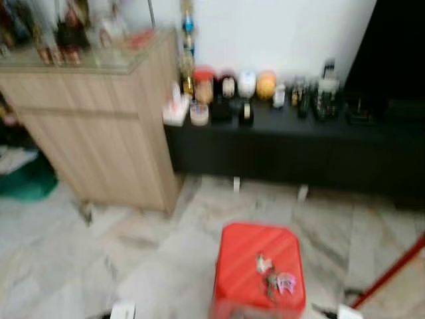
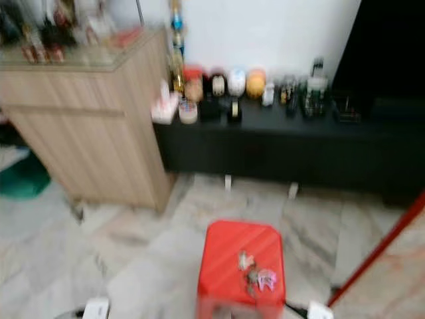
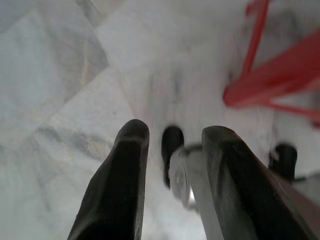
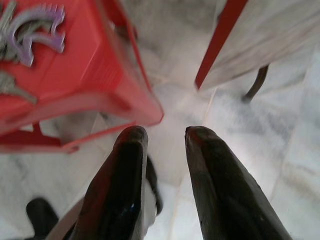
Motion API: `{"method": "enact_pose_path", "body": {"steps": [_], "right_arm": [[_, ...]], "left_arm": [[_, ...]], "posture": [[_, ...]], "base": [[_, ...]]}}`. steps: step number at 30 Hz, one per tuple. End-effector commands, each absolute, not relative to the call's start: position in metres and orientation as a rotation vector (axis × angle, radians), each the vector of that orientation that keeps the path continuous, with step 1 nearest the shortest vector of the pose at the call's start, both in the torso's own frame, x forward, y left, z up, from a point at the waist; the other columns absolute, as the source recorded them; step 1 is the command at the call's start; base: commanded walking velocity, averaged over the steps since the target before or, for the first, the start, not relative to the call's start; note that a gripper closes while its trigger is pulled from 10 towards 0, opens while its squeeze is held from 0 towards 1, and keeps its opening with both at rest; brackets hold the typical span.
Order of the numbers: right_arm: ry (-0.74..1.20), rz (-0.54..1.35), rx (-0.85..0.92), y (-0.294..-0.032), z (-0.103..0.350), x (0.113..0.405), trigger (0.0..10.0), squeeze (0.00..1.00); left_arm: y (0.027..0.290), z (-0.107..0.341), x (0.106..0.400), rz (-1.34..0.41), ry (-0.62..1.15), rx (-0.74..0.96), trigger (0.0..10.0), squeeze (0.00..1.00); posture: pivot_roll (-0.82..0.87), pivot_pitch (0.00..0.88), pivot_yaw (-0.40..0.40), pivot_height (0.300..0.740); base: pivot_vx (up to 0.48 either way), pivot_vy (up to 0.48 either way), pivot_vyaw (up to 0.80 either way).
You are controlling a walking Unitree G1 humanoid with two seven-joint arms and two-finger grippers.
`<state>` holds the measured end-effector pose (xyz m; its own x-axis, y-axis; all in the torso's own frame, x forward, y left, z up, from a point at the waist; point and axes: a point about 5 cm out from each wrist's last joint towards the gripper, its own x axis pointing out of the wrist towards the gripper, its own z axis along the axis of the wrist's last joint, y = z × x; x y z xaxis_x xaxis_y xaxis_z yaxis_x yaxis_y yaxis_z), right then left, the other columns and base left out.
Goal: Hang keys on a hook
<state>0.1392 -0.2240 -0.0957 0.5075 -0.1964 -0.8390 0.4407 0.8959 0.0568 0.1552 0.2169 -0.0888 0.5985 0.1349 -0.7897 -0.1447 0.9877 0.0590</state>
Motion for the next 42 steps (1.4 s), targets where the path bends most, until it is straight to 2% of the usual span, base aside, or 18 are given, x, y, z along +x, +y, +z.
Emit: {"method": "enact_pose_path", "body": {"steps": [1, 3, 6, 7, 9, 16, 21, 22, 24, 31, 34, 42], "right_arm": [[0.933, -0.384, 0.311, -0.218, -0.095, 0.144, 10.0, 0.0], [0.912, -0.388, 0.305, -0.219, -0.093, 0.146, 10.0, 0.0], [0.875, -0.377, 0.301, -0.22, -0.091, 0.149, 10.0, 0.0], [0.645, -0.317, 0.239, -0.228, -0.057, 0.21, 10.0, 0.0], [0.507, -0.26, 0.2, -0.228, -0.032, 0.243, 10.0, 0.0], [0.328, -0.114, 0.104, -0.216, -0.005, 0.269, 10.0, 0.0], [0.188, -0.014, 0.081, -0.2, 0.012, 0.276, 10.0, 0.0], [0.124, 0.07, 0.017, -0.191, 0.021, 0.275, 10.0, 0.0], [0.084, 0.114, -0.014, -0.186, 0.027, 0.274, 10.0, 0.0], [-0.025, 0.091, -0.083, -0.183, 0.048, 0.27, 10.0, 0.0], [-0.015, -0.04, -0.062, -0.197, 0.047, 0.262, 10.0, 0.0], [0.039, -0.142, -0.05, -0.21, 0.04, 0.248, 10.0, 0.0]], "left_arm": [[0.225, -0.087, 0.152, 0.243, 0.877, -0.039, 10.0, 0.0], [0.225, -0.085, 0.154, 0.265, 0.837, -0.047, 10.0, 0.0], [0.247, -0.061, 0.188, 0.272, 0.679, 0.015, 10.0, 0.0], [0.262, -0.032, 0.224, 0.264, 0.527, 0.052, 10.0, 0.0], [0.266, -0.013, 0.242, 0.234, 0.426, 0.073, 10.0, 0.0], [0.242, 0.019, 0.268, 0.086, 0.172, 0.05, 10.0, 0.0], [0.221, 0.039, 0.272, 0.007, 0.021, 0.032, 10.0, 0.0], [0.211, 0.049, 0.274, -0.048, -0.038, 0.052, 10.0, 0.0], [0.202, 0.057, 0.275, -0.094, -0.082, 0.074, 10.0, 0.0], [0.172, 0.078, 0.275, -0.209, -0.153, 0.057, 10.0, 0.0], [0.183, 0.074, 0.268, -0.125, -0.126, 0.08, 10.0, 0.0], [0.209, 0.069, 0.261, -0.008, -0.074, 0.072, 10.0, 0.0]], "posture": [[0.04, 0.0, -0.02, 0.74], [0.04, 0.0, -0.02, 0.74], [0.04, 0.0, -0.024, 0.74], [0.04, 0.0, -0.022, 0.74], [0.03, 0.0, -0.019, 0.74], [0.03, 0.0, -0.03, 0.74], [0.04, 0.0, -0.047, 0.74], [0.04, 0.0, -0.049, 0.74], [0.04, 0.0, -0.052, 0.74], [0.03, 0.0, -0.053, 0.74], [0.02, 0.0, -0.039, 0.74], [0.02, 0.0, -0.028, 0.74]], "base": [[0.0, 0.0, 0.0], [0.0, 0.0, 0.0], [0.0, 0.0, 0.0], [0.0, 0.0, 0.0], [0.0, 0.0, 0.0], [0.0, 0.0, 0.0], [0.0, 0.0, 0.0], [0.0, 0.0, 0.0], [0.0, 0.0, 0.0], [0.0, 0.0, 0.0], [0.0, 0.0, 0.0], [0.0, 0.0, 0.0]]}}
